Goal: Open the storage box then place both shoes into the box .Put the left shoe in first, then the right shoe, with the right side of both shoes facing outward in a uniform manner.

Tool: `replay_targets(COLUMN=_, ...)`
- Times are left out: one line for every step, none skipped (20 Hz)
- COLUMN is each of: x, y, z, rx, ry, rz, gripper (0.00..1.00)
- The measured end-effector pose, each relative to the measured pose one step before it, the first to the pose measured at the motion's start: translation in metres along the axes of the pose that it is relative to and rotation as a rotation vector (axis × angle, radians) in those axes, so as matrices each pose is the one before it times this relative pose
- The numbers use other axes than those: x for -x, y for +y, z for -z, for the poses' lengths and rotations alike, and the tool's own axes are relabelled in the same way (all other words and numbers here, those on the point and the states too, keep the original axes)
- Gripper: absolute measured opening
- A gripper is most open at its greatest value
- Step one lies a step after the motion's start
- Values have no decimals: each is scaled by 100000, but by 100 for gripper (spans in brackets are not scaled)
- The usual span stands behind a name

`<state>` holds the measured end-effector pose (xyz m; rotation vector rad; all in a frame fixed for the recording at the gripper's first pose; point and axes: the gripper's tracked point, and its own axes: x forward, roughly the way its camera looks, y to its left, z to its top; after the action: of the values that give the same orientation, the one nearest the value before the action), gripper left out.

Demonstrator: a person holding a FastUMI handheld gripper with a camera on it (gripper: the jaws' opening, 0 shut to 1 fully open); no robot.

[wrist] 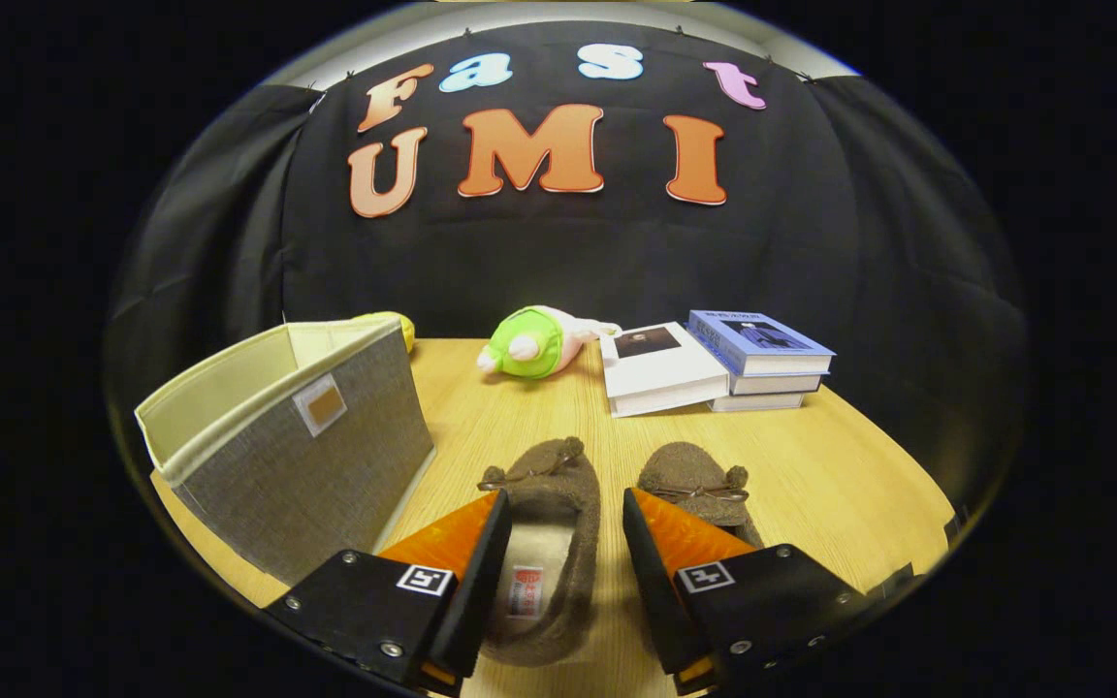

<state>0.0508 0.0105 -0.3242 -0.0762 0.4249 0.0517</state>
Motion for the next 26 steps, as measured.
replay_targets(x=-293, y=-35, z=465, rx=606, ry=1600, rz=357, gripper=68)
replay_targets(x=-44, y=-324, z=313, rx=117, ry=1628, rz=189, gripper=66)
replay_targets(x=-198, y=-52, z=414, rx=-327, ry=1492, rz=220, gripper=63)
replay_targets(x=-312, y=-6, z=315, rx=-728, ry=1042, rz=230, gripper=61)
replay_targets(x=-546, y=-76, z=417, rx=-688, ry=1628, rz=431, gripper=59)
replay_targets(x=-342, y=-75, z=307, rx=-760, ry=1688, rz=262, gripper=57)
replay_targets(x=-397, y=52, z=260, rx=-1003, ry=1489, rz=-200, gripper=57)
replay_targets(x=-463, y=-26, z=88, rx=-1019, ry=1003, rz=168, gripper=57)
replay_targets(x=-142, y=13, z=-64, rx=-628, ry=527, rz=128, gripper=57)
replay_targets(x=-212, y=30, z=-34, rx=-470, ry=798, rz=574, gripper=56)
replay_targets(x=-174, y=-22, z=26, rx=188, ry=775, rz=142, gripper=56)
replay_targets(x=-390, y=-172, z=143, rx=32, ry=1513, rz=1293, gripper=54)
replay_targets(x=-297, y=-362, z=327, rx=3, ry=1925, rz=1653, gripper=50)
replay_targets(x=-179, y=-570, z=477, rx=476, ry=2198, rz=1771, gripper=45)
replay_targets(x=-159, y=-174, z=163, rx=-246, ry=1555, rz=979, gripper=42)
replay_targets(x=-92, y=190, z=122, rx=626, ry=1442, rz=552, gripper=38)
replay_targets(x=17, y=136, z=217, rx=1443, ry=1974, rz=-172, gripper=37)
replay_targets(x=-126, y=309, z=-4, rx=1298, ry=1578, rz=-85, gripper=37)
replay_targets(x=72, y=-26, z=-73, rx=1048, ry=472, rz=507, gripper=36)
replay_targets(x=40, y=-64, z=-115, rx=963, ry=-517, rz=748, gripper=36)
replay_targets(x=-41, y=345, z=-148, rx=603, ry=-755, rz=-434, gripper=30)
replay_targets(x=-144, y=20, z=-26, rx=3200, ry=-1251, rz=858, gripper=24)
replay_targets(x=63, y=-339, z=-90, rx=1513, ry=-452, rz=2247, gripper=18)
replay_targets(x=-77, y=107, z=51, rx=512, ry=282, rz=1058, gripper=7)
replay_targets(x=59, y=-72, z=-109, rx=-1061, ry=-24, rz=756, gripper=5)
replay_targets(x=57, y=-124, z=-119, rx=-3229, ry=-609, rz=752, gripper=4)
